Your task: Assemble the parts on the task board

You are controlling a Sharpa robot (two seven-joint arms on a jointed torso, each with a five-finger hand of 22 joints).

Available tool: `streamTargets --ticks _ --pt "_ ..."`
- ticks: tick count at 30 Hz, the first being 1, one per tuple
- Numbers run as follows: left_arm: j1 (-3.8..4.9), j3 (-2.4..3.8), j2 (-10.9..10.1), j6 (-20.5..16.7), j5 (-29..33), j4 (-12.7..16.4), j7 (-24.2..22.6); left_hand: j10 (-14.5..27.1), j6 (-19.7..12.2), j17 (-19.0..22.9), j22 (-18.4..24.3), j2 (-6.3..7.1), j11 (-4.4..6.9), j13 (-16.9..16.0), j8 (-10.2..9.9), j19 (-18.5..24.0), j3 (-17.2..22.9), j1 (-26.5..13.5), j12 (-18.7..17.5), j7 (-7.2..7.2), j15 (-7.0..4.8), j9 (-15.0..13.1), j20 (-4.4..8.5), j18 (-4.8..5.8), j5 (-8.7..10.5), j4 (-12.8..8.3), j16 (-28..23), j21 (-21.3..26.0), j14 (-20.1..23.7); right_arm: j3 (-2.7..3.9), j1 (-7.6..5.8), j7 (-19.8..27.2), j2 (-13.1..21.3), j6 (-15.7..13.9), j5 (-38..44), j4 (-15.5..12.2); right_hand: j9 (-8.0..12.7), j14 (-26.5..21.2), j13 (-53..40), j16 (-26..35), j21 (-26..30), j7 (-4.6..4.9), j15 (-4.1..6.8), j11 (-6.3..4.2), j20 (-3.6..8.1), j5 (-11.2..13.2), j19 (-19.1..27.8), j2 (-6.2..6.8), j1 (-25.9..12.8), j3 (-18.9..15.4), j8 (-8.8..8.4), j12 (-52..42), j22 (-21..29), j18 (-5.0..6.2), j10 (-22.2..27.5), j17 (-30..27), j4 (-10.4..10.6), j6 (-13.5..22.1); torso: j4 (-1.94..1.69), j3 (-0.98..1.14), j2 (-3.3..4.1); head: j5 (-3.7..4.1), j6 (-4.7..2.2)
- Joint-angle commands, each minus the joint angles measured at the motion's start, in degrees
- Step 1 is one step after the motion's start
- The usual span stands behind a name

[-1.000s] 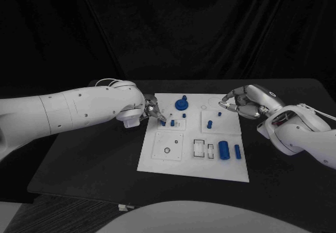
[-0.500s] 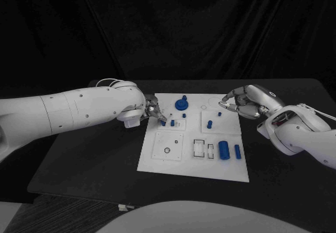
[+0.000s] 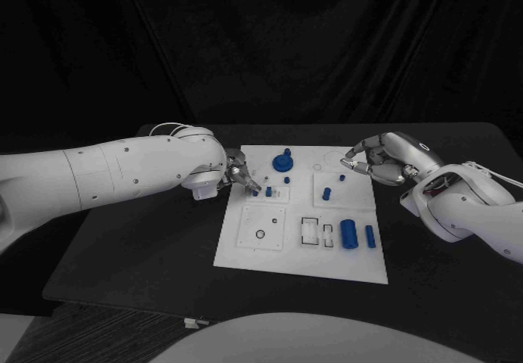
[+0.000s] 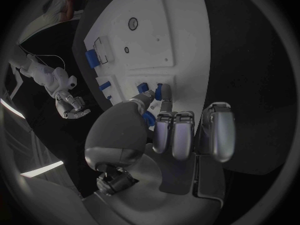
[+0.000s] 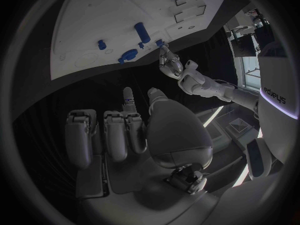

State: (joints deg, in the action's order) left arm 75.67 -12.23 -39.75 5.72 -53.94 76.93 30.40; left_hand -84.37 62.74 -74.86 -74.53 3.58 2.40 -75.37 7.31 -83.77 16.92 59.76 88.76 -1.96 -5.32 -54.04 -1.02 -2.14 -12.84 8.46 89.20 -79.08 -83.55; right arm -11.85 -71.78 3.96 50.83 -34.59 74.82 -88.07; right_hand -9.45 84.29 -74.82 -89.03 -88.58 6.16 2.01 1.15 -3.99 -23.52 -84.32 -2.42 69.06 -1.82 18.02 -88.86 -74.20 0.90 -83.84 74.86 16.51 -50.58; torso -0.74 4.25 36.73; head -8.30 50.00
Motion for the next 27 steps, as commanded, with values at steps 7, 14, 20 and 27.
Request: streamTargets --ticks 7,14,20,27 --pt "-0.15 0.05 0.09 1.46 -0.23 -0.29 -0.24 -5.63 -0.86 -14.78 -11.89 -0.31 -0.37 -14.63 -0.26 -1.28 -4.22 -1.80 1.24 -0.33 0.24 -0.84 -0.34 -0.52 6.17 1.60 0.50 1.65 -6.34 0.04 0.16 -0.38 -0.04 -0.79 0.33 0.06 -0.78 5.71 -15.18 -0.97 -0.82 -0.18 0.37 0.27 0.06 -0.84 -5.32 -0.17 0.59 0.16 -0.25 -1.14 -15.55 -0.72 -6.16 15.14 -0.15 -0.18 0.01 0.02 -0.05 0.04 0.00" --pt "-0.17 0.05 0.01 1.02 -0.23 -0.46 -0.48 -5.63 -1.27 -14.79 -11.83 -0.65 -0.47 -14.63 -0.08 -1.20 -5.61 -2.30 1.24 -0.41 0.33 -1.06 -0.43 -0.57 8.24 2.33 0.51 1.96 -6.34 0.04 0.19 -0.38 -0.08 -0.75 0.33 0.14 -0.79 5.71 -15.18 -0.97 -0.79 -0.18 0.37 0.27 0.06 -0.84 -5.30 -0.18 0.59 0.16 -0.25 -1.14 -15.54 -0.71 -6.16 15.14 -0.14 -0.18 0.00 0.03 -0.05 0.04 0.00" --pt "-0.20 0.05 -0.19 -0.02 -0.23 -0.36 -1.30 -5.63 -1.67 -14.81 -11.84 -0.71 -0.57 -14.63 0.06 -1.21 -7.09 -2.95 1.24 -0.49 0.39 -1.24 -0.53 -0.57 9.69 3.26 0.53 2.03 -6.35 0.04 0.23 -0.39 -0.13 -0.73 0.33 0.20 -0.79 5.71 -15.18 -0.97 -0.79 -0.18 0.37 0.27 0.06 -0.84 -5.30 -0.18 0.59 0.16 -0.25 -1.14 -15.54 -0.71 -6.16 15.14 -0.14 -0.18 0.01 0.02 -0.03 -0.03 0.00" --pt "-0.22 0.05 -1.19 -4.44 -0.23 0.56 -4.48 -5.63 -1.69 -15.07 -11.93 0.43 -0.42 -14.63 0.80 -1.34 -12.57 -5.69 1.24 -0.33 0.25 -2.01 -0.37 -0.52 10.13 7.11 0.74 1.82 -6.42 0.04 0.26 -0.39 -0.12 -0.66 0.33 0.25 -0.79 5.71 -15.18 -0.97 -0.77 -0.18 0.37 0.27 0.06 -0.88 -5.29 -0.19 0.59 0.17 -0.25 -1.14 -15.53 -0.70 -6.16 15.14 -0.11 -0.20 0.00 0.03 -0.06 0.10 0.00"
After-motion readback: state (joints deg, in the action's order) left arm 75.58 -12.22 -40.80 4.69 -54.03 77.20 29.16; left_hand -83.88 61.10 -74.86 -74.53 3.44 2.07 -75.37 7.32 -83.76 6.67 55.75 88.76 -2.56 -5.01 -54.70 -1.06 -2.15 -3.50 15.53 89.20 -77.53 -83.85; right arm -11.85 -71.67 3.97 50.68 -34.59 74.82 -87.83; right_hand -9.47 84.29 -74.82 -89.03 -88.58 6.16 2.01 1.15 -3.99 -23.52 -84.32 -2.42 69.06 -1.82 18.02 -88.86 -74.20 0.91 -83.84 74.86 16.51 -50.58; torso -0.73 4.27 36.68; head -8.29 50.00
